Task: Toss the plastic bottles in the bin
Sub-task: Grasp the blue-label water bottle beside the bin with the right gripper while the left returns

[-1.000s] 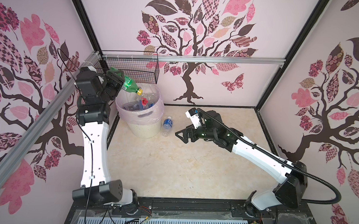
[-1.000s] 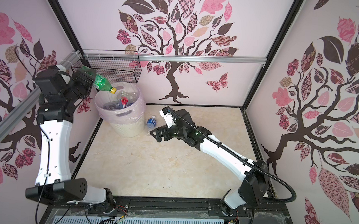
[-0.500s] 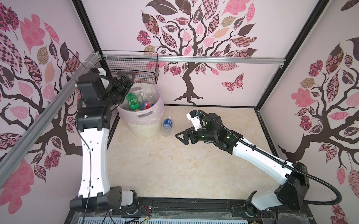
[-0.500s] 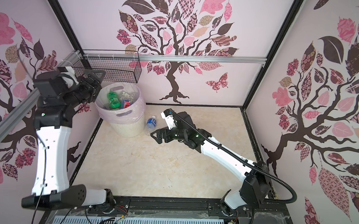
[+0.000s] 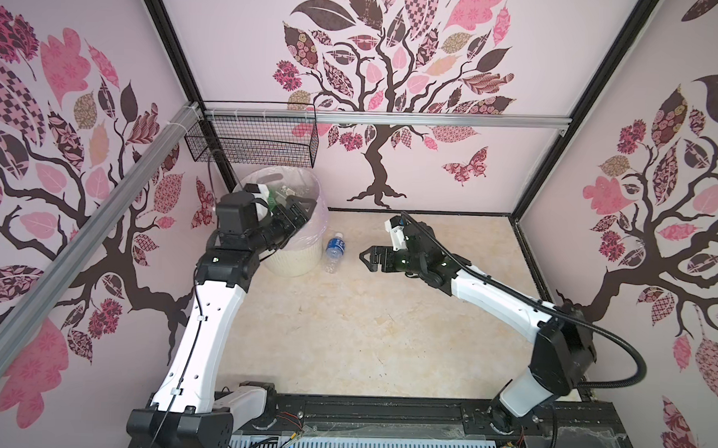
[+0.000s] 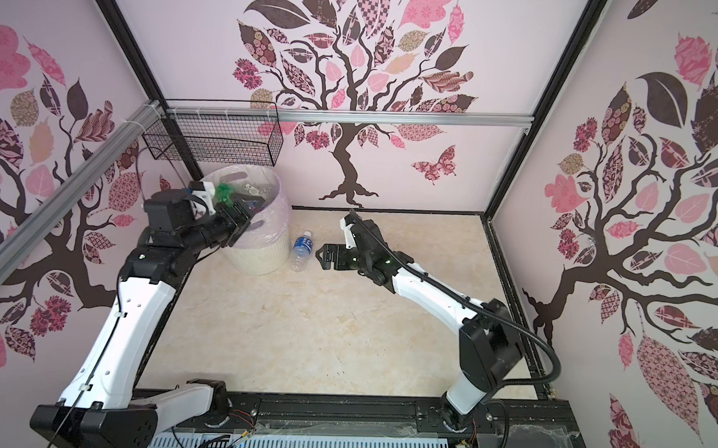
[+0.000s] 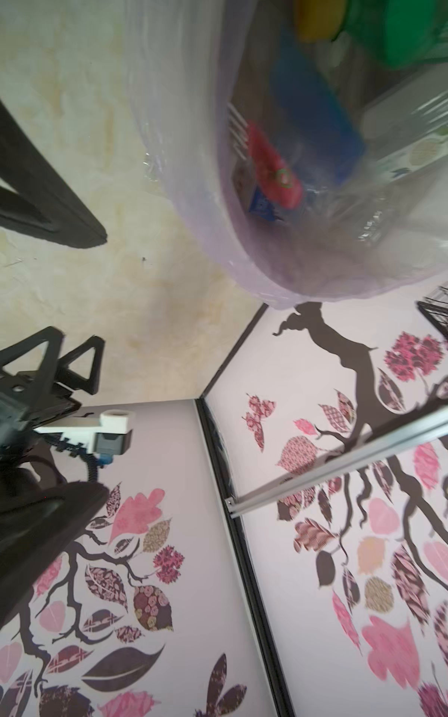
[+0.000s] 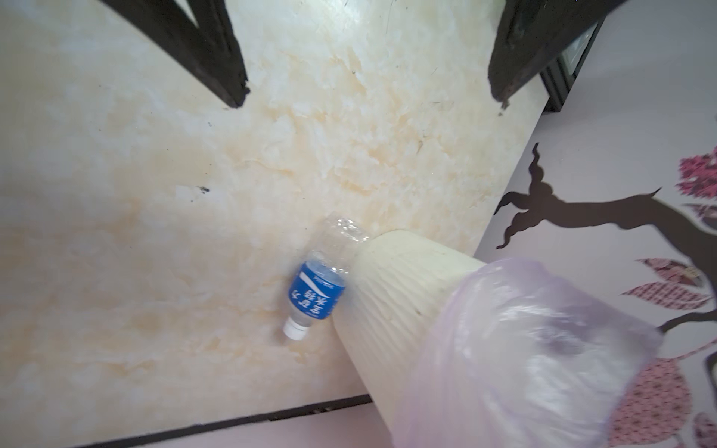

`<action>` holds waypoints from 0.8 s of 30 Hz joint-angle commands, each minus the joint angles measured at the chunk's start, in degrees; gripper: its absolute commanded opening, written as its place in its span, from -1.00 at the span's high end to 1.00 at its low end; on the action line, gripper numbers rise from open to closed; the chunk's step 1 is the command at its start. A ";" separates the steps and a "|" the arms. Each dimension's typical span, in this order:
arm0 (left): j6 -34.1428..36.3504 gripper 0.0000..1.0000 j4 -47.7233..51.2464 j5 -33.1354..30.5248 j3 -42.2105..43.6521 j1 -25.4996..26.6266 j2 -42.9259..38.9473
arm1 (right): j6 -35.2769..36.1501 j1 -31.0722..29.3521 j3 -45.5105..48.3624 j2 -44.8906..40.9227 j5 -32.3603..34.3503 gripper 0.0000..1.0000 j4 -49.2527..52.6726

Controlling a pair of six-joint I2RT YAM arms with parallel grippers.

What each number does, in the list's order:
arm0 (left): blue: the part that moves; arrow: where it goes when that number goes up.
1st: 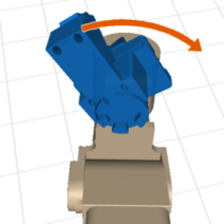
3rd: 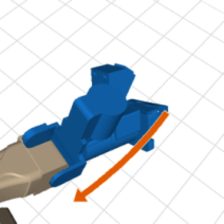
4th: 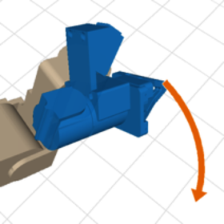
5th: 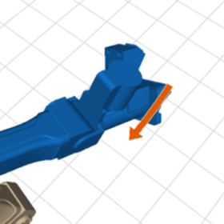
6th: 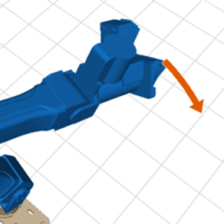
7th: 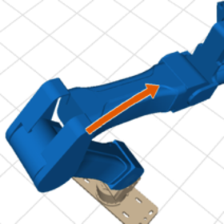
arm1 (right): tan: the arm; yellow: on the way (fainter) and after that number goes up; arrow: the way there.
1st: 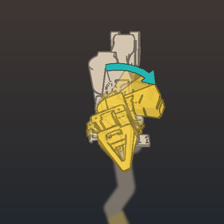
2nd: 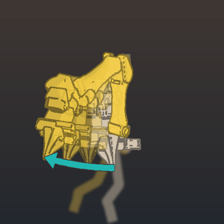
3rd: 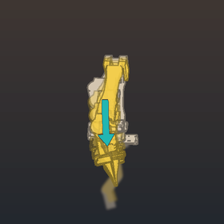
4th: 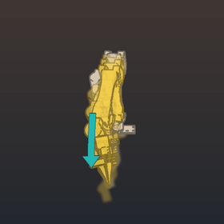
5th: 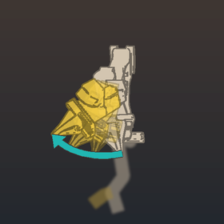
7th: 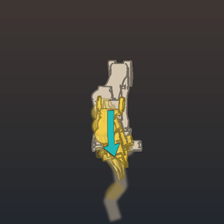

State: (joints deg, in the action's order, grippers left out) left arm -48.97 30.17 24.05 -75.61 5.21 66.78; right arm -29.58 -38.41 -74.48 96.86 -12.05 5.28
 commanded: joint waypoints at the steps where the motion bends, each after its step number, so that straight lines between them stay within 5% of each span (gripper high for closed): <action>1: 2.00 -0.94 -1.90 0.38 5.41 2.23 -2.84 | -4.75 -0.39 -2.88 7.12 0.97 -0.99 -3.78; 13: 1.97 -0.94 -4.96 2.31 22.69 3.79 -7.80 | -15.67 -1.07 -15.89 28.42 -3.68 -0.99 -13.06; 24: 3.00 -0.94 -4.94 0.72 26.98 2.77 -7.94 | -18.93 -4.49 -39.37 46.38 1.04 -0.95 -1.08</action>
State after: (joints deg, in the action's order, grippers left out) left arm -47.68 26.30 25.12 -49.69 8.54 59.40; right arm -47.44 -41.67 -108.49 138.23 -13.41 -1.37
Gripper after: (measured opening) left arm 0.972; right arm 0.978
